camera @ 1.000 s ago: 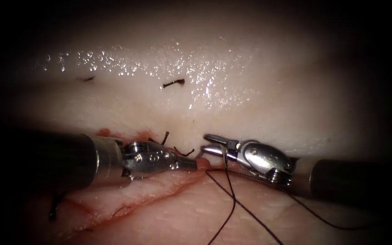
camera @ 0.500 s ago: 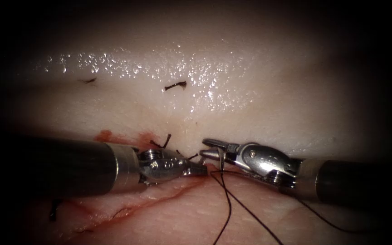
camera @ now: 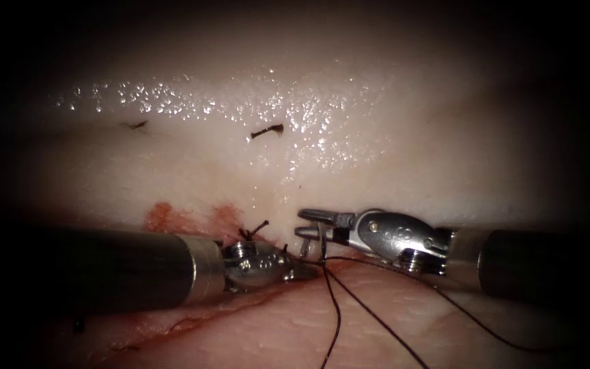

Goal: Wound Closure

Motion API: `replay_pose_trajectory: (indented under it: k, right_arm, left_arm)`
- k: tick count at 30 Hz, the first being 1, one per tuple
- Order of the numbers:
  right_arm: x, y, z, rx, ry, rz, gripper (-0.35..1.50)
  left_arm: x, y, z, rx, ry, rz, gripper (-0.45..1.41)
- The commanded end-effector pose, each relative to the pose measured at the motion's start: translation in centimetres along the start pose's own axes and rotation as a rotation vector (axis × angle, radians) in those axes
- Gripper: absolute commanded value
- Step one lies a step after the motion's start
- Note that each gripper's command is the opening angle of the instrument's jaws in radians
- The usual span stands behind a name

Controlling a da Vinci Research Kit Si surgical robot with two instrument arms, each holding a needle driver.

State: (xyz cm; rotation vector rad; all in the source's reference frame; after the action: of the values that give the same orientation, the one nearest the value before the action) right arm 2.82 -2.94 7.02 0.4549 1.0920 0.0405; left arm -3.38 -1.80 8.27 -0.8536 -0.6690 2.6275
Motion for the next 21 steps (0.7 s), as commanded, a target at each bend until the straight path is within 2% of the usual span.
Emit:
replay_pose_trajectory:
  k: [1,8,12,14,21]
  right_arm:
    - [0.08,0.08,0.05,-0.007,0.004,0.002,-0.35]
    - [0.24,0.23,-0.03,-0.021,-0.019,0.025,-0.35]
    - [0.29,0.31,-0.11,0.058,-0.018,0.056,-0.35]
    - [0.35,0.44,-0.21,0.064,0.034,0.143,-0.35]
    - [0.48,0.69,-0.34,0.076,0.096,0.266,-0.35]
  left_arm:
    - [-0.02,0.01,0.09,-0.001,-0.006,-0.003,-0.01]
    - [-0.14,0.03,0.05,-0.008,-0.022,0.001,-0.01]
    - [-0.2,0.04,0.0,-0.017,-0.025,0.002,-0.01]
    - [-0.23,0.07,-0.02,-0.019,-0.028,0.005,-0.01]
    - [-0.2,0.15,-0.06,-0.024,-0.03,0.004,-0.01]
